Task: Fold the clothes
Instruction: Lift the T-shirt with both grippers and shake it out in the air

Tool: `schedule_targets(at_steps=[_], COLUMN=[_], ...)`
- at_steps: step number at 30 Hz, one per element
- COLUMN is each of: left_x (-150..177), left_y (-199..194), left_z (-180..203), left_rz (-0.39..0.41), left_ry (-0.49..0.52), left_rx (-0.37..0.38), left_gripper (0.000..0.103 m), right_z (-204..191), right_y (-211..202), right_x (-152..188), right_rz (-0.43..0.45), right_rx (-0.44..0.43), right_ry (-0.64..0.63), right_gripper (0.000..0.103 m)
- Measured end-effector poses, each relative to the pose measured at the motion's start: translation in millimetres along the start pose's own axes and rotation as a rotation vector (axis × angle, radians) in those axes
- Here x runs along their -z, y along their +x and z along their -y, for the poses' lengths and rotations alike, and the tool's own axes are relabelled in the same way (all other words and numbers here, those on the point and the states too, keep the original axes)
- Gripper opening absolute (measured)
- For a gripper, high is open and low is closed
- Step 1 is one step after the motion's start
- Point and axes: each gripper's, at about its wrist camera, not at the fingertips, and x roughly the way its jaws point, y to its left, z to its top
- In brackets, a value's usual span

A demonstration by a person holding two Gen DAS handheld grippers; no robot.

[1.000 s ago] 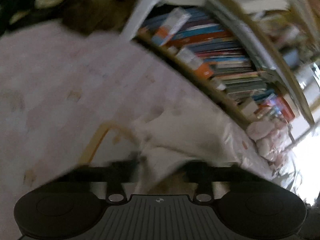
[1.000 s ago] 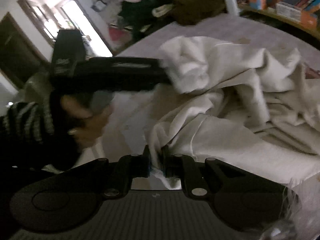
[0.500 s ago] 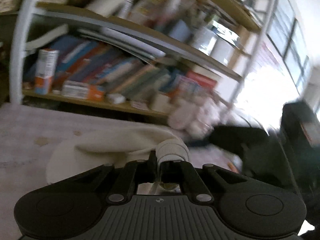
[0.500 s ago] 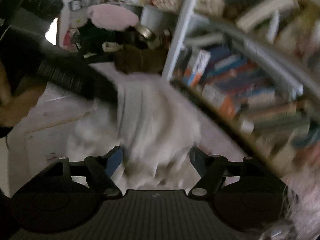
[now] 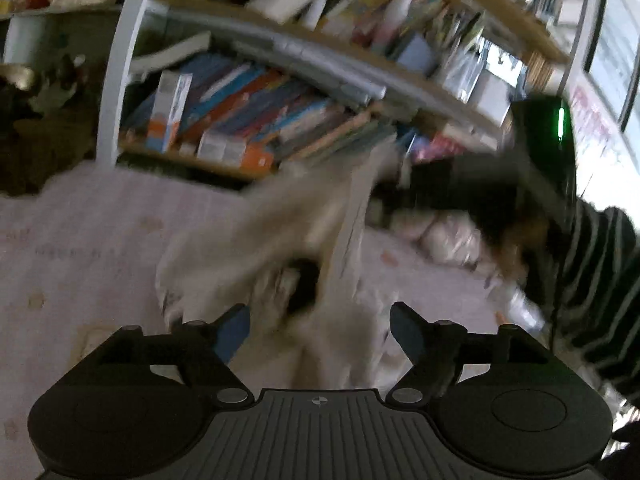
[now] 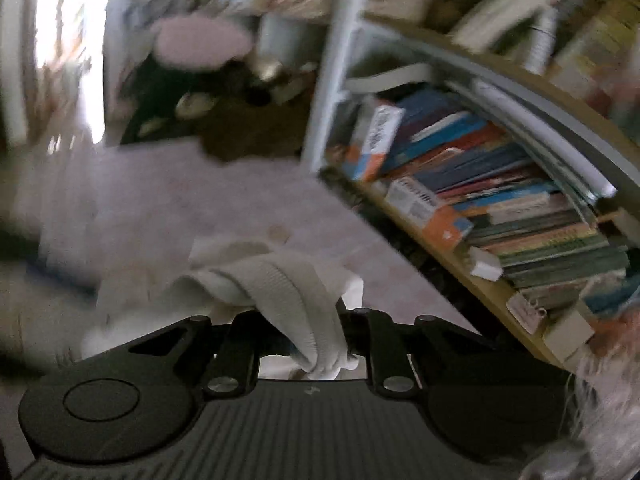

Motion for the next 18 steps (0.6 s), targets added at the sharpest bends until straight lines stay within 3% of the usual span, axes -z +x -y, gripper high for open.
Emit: schedule_targets(at_steps=[3, 6, 10, 11, 12, 14, 16, 18], left_x=[11.8, 15.1, 12.1, 12.0, 11.7, 10.9, 7.9, -7.0], left_y=[13.5, 39.9, 70.5, 73.9, 76.0, 75.5, 61.1, 35.2], left_z=[11.8, 26.7, 46.6, 48.7, 48.9, 45.8, 34.5, 29.4], left_rz=[-0.019, -0.039, -0.038, -0.036, -0.037, -0.035, -0.002, 0.090], left_ry=[0.023, 0.059, 0.098, 0.112, 0.125, 0.128, 0.090, 0.108], left_rx=[-0.018, -0.023, -0.108, -0.138, -0.163, -0.199, -0.210, -0.249], left_gripper=[0.088, 0.089, 0.088, 0.082, 0.040, 0.003, 0.003, 0.003], right_z=[7.2, 10.8, 16.4, 18.6, 21.1, 27.4, 34.0, 40.1], right_y=[-7.3, -9.9, -16.1, -19.2, -22.4, -32.3, -44.6, -59.2], right_x=[-6.9, -8.9, -5.8, -4.2, -2.5, 1.9, 8.4, 16.7], right_rz=[0.020, 0.021, 0.023, 0.027, 0.031, 0.046, 0.057, 0.066], right_rx=[-0.011, -0.021, -0.028, -0.021, -0.013, 0.031, 0.090, 0.142], right_ry=[0.031, 0.039, 0.068, 0.074, 0.080, 0.090, 0.102, 0.117], right_gripper=[0.014, 0.014, 0.014, 0.014, 0.014, 0.014, 0.014, 0.014])
